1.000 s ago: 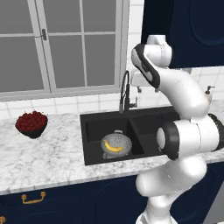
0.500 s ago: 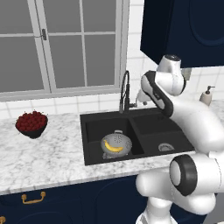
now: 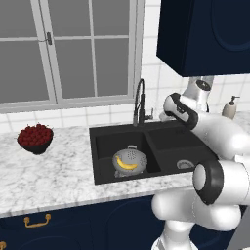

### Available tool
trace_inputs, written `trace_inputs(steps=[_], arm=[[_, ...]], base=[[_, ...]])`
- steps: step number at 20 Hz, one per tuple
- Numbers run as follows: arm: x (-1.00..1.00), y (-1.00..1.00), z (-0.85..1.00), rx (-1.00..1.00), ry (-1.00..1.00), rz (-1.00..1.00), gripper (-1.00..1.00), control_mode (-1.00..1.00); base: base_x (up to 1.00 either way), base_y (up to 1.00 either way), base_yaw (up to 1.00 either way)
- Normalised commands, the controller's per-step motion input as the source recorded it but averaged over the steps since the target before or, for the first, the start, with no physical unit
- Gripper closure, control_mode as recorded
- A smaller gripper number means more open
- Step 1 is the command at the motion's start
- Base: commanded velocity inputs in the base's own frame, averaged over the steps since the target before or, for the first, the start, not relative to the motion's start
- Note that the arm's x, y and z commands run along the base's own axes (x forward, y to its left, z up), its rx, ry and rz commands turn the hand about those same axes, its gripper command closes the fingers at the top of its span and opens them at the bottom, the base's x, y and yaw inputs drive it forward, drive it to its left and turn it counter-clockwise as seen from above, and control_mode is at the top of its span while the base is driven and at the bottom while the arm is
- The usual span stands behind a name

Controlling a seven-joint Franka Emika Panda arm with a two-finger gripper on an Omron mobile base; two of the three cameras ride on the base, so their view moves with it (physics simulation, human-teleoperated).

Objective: Put the colander in the sink, put the banana in the colander, and turn on the sink faucet and pour water over the colander.

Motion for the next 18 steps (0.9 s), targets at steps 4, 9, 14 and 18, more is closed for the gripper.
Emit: trace_inputs(steps=[4,9,14,18], arm=[[0.56,-0.18,-0.36,0.03,-0.15,0.1,-1.0,-1.0],[0.57,0.0,-0.26,0.05,-0.17,0.0,-1.0,-1.0],[0.52,0.0,-0.2,0.07,-0.2,-0.03,-1.0,-1.0],[0.53,0.0,-0.07,0.07,-0.09,-0.03,-1.0,-1.0]], base=[[0.0,0.0,0.0],[0.0,0.0,0.0],[0.0,0.0,0.0],[0.0,0.0,0.0]])
